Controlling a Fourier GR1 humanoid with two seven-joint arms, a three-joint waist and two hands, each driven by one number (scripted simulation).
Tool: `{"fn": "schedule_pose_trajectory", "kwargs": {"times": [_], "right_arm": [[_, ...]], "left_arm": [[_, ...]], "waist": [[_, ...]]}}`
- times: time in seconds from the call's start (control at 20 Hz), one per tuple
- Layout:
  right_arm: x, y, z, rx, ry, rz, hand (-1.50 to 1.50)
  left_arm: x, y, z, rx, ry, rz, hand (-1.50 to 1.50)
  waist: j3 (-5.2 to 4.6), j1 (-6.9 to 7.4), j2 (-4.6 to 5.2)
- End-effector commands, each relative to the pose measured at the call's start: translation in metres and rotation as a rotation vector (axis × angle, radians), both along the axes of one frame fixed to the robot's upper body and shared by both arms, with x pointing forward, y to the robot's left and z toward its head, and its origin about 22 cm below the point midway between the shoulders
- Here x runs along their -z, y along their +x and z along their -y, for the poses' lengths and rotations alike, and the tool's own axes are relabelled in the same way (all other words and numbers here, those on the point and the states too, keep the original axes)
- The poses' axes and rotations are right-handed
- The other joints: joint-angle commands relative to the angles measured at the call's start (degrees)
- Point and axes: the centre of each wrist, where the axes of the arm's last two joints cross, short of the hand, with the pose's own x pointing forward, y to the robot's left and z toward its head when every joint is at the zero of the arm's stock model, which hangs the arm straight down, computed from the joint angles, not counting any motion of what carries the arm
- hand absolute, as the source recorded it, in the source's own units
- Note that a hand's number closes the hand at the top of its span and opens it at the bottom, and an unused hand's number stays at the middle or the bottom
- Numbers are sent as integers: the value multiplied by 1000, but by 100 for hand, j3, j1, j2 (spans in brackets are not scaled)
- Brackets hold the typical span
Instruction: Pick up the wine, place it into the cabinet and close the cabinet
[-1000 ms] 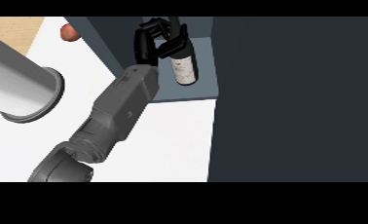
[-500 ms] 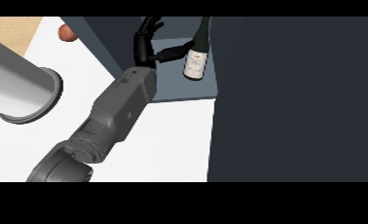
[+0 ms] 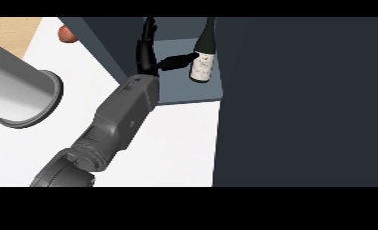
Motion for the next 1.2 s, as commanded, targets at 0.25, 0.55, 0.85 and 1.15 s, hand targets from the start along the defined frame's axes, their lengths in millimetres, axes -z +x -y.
{"fn": "schedule_pose_trajectory", "kwargs": {"times": [0.25,0.55,0.85,1.15], "right_arm": [[2,-7,10,-8,10,14,-150],[-2,-9,13,-34,18,19,-150],[-1,-15,4,-26,-7,19,-150],[-5,-11,2,-30,25,9,-150]], "left_arm": [[10,-3,-18,-8,-14,17,-150],[19,-10,-9,22,-44,40,-150],[27,-15,-12,102,-57,45,-150],[20,-11,-9,140,-80,44,-150]], "waist": [[-13,-8,34],[-14,-34,30],[-18,37,3],[-16,96,-37]]}}
